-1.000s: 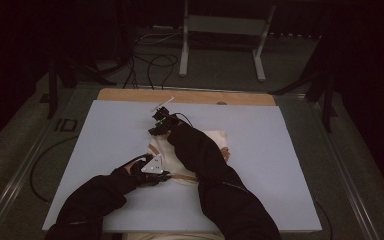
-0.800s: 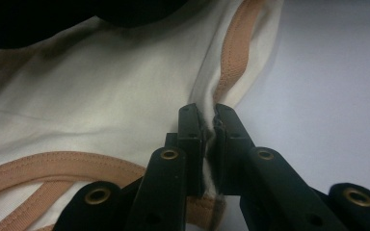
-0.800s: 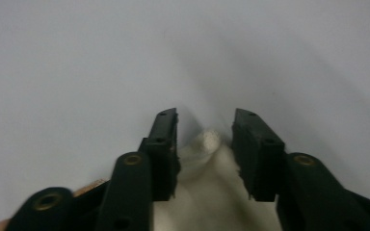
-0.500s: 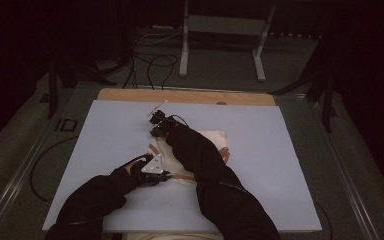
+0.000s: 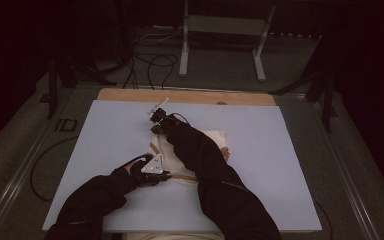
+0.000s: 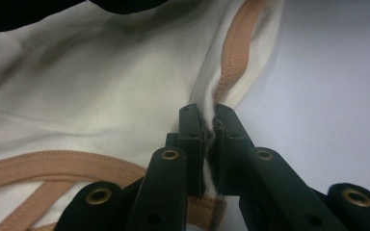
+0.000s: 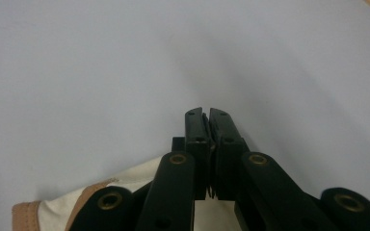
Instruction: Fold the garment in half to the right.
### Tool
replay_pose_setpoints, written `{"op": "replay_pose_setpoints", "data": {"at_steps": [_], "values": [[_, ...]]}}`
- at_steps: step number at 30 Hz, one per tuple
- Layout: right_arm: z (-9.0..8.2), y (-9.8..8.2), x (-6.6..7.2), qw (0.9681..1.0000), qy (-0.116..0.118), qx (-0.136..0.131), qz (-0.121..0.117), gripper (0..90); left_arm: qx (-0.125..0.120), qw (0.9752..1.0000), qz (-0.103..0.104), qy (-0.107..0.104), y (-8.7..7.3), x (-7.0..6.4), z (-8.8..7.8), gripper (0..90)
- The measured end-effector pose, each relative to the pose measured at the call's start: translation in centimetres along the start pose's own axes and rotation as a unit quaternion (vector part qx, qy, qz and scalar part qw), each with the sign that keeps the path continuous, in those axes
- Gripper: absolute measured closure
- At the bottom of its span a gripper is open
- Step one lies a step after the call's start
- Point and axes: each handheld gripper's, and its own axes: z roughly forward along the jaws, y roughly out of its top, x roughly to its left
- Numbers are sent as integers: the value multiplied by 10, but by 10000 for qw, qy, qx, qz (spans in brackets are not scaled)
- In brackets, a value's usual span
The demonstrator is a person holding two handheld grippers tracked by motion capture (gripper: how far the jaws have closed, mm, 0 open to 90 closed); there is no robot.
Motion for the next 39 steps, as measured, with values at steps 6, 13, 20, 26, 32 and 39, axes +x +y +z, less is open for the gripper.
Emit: {"op": "replay_pose_setpoints", "data": {"at_steps": [6, 13, 20, 26, 32, 39], "values": [[-3, -2, -1, 10000, 49, -81, 3, 885, -24, 10000, -59, -30, 0, 2, -1, 849], [-15, -1, -2, 9997, 73, -219, -43, 885, 10, 10000, -10, -13, 2, 2, -3, 849], [-30, -2, -3, 9995, 96, -313, -42, 884, -11, 10000, 1, 19, 5, 1, -5, 849], [-46, -5, -7, 9990, 81, -449, -13, 884, 18, 9998, 173, 63, 12, 0, -10, 849], [-57, -9, -8, 9987, 68, -505, 11, 884, 39, 9996, 274, 63, 18, -1, -11, 849], [-67, -13, -11, 9983, 15, -579, 25, 884, 100, 9992, 373, 37, 25, 1, -14, 849]]}}
